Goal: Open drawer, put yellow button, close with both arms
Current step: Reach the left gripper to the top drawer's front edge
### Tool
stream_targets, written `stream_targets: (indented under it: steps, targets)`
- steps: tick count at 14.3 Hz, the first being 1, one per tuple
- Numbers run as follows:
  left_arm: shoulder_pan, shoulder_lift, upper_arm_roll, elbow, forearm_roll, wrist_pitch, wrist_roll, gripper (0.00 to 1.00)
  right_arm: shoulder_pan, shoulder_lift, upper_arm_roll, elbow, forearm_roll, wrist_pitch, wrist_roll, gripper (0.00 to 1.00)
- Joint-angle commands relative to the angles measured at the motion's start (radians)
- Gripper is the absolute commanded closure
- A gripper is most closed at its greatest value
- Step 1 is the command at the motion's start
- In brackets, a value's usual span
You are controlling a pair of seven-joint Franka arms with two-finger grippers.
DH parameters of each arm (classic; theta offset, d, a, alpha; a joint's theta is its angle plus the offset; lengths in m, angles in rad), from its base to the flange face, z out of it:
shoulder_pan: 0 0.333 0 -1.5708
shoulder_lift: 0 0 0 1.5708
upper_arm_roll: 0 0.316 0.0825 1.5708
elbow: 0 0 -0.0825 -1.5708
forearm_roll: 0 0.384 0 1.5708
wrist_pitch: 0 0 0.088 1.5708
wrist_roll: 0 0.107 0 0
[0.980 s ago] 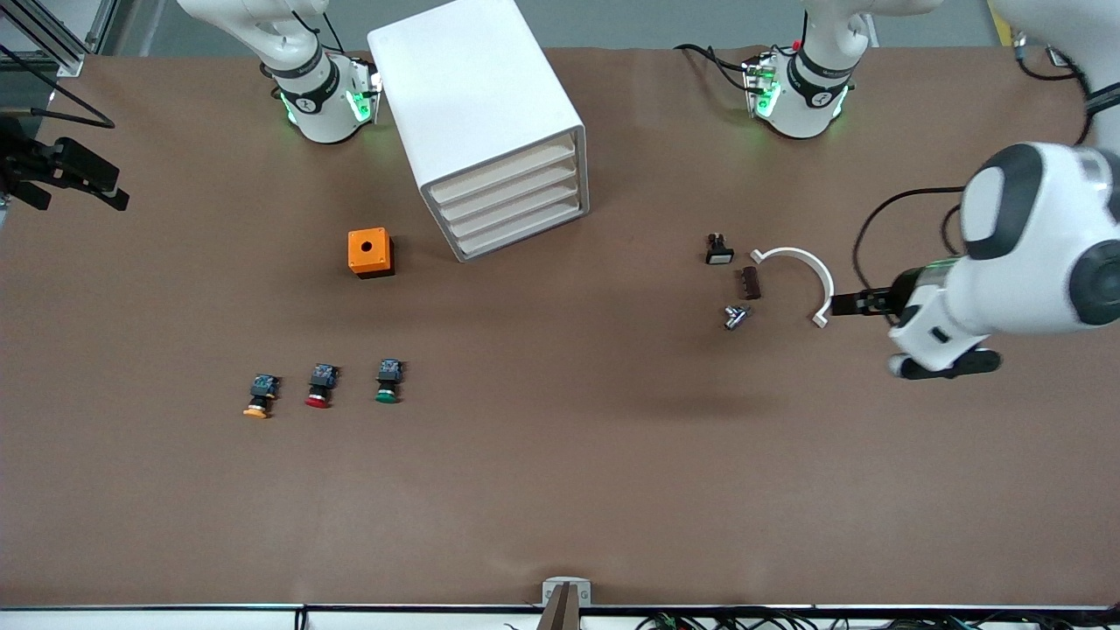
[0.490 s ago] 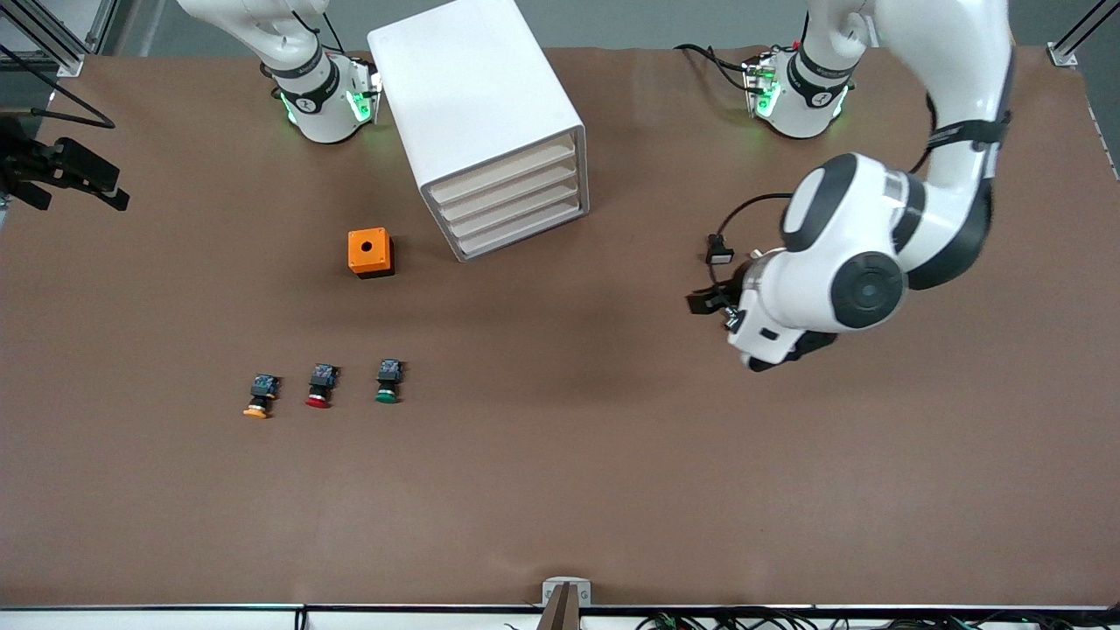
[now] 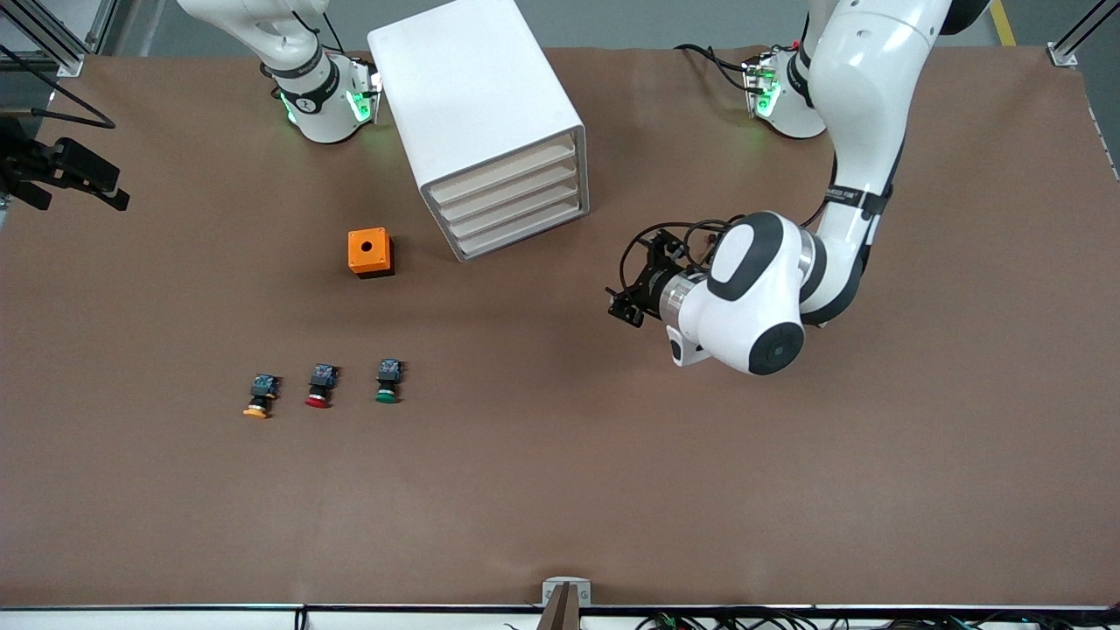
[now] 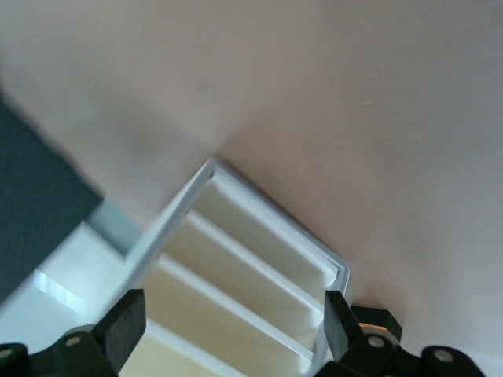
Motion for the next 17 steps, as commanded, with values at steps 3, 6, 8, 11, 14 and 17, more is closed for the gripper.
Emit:
stream_targets:
  steps: [3,6,8,11,14,17]
  targets:
    - [-0.001,0.089,-0.054,0.036,-0.147,-0.138,-0.424,0.00,-0.002,-0.024,0.001,-0.019,-0.010,-0.002,-0.006,0.00]
    - [0.001,0.129,-0.084,0.035,-0.223,-0.158,-0.618,0.00,-0.002,-0.024,0.001,-0.021,-0.010,-0.002,-0.006,0.00]
    - [-0.018,0.145,-0.091,0.035,-0.264,-0.171,-0.687,0.08,-0.002,-0.024,0.001,-0.021,-0.010,-0.002,-0.006,0.00]
    - [-0.035,0.155,-0.096,0.033,-0.316,-0.189,-0.732,0.34,-0.002,-0.022,0.001,-0.019,-0.010,-0.002,-0.006,0.00]
    - [-0.058,0.161,-0.096,0.032,-0.350,-0.189,-0.733,0.40,-0.001,-0.022,0.001,-0.016,-0.012,-0.002,-0.006,0.00]
    - [-0.090,0.171,-0.096,0.032,-0.353,-0.187,-0.754,0.40,-0.002,-0.020,0.001,-0.014,-0.014,-0.001,-0.006,0.00]
